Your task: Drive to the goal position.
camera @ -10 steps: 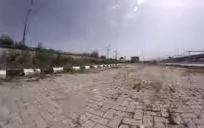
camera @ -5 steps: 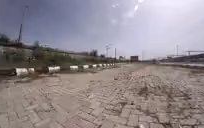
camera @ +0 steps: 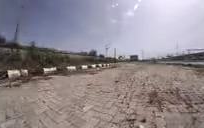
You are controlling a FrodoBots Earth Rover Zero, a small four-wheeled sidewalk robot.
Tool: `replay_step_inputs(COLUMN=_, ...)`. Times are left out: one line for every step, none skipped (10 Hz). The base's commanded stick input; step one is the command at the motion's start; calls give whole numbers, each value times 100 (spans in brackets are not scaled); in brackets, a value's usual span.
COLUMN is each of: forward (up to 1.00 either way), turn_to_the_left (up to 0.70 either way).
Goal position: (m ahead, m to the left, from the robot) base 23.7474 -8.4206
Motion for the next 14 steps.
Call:
replay_step_inputs(forward=100, turn_to_the_left=0)
replay_step_inputs(forward=100, turn_to_the_left=0)
replay_step_inputs(forward=100, turn_to_the_left=0)
replay_step_inputs(forward=100, turn_to_the_left=0)
replay_step_inputs(forward=100, turn_to_the_left=0)
replay_step_inputs(forward=100, turn_to_the_left=0)
replay_step_inputs(forward=100, turn_to_the_left=-2)
replay_step_inputs(forward=100, turn_to_the_left=-5)
replay_step_inputs(forward=100, turn_to_the_left=-27)
replay_step_inputs(forward=100, turn_to_the_left=-32)
replay_step_inputs(forward=100, turn_to_the_left=-34)
replay_step_inputs(forward=100, turn_to_the_left=-35)
replay_step_inputs(forward=100, turn_to_the_left=-13)
replay_step_inputs(forward=100, turn_to_the_left=0)
